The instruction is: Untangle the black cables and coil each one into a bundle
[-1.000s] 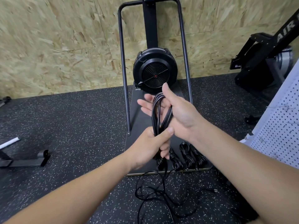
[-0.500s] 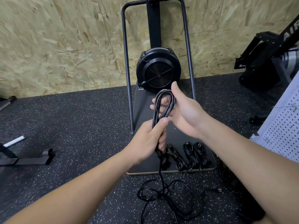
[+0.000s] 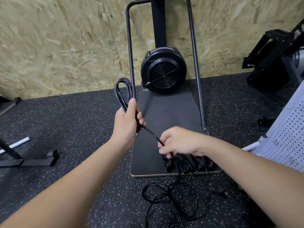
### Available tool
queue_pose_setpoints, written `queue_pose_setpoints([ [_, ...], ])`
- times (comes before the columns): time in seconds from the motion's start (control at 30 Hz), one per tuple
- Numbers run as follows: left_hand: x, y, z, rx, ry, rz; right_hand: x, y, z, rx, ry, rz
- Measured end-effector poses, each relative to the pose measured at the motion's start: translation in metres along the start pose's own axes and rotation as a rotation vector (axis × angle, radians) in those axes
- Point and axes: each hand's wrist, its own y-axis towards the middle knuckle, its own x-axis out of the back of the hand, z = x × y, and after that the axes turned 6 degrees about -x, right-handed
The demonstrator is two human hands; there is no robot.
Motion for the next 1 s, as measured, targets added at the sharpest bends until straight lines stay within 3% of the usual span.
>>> queue_pose_setpoints([
  [0.1,0.013,0.008,0.004,-0.02,0.138,-0.068,0.014,-0.008,0.019,0.117,0.014,-0.187],
  [0.17,0.016,0.007,0.006,-0.036,0.288,-0.047,0.02,-0.016,0.033,0.226,0.069,-0.213],
  [0.27,0.006,-0.005,0.006,0.055,0.341,0.192,0.018,-0.02,0.043,0.305,0.22,-0.231],
  [0.4,-0.009,-0.025,0.01,0.36,0.158,0.474,0.022,-0.011,0.036,0.152,0.225,-0.338],
  [0.5,-0.007,-0.028,0.021,0.289,0.2,0.607,0.029,-0.007,0.032,0.043,0.271,-0.318],
  [0.6,0.0,-0.018,0.025,0.224,0.237,0.527,0.039,-0.009,0.03,0.086,0.514,-0.159],
  [0.67,0.005,-0.012,0.02,0.188,0.185,0.441,0.041,-0.012,0.023,0.07,0.49,-0.087],
  [0.8,0.012,0.0,0.012,0.133,0.093,0.302,0.038,-0.011,0.0,-0.014,0.029,-0.214],
  [0.87,0.015,0.003,0.008,0.121,0.103,0.298,0.043,-0.012,0.0,0.005,-0.058,-0.321],
  [0.93,0.017,0.002,0.005,0.107,0.189,0.31,0.048,-0.015,0.01,0.084,0.032,-0.371],
  [1.0,0.015,-0.005,0.004,0.108,0.272,0.345,0.047,-0.017,0.022,0.191,0.296,-0.339],
])
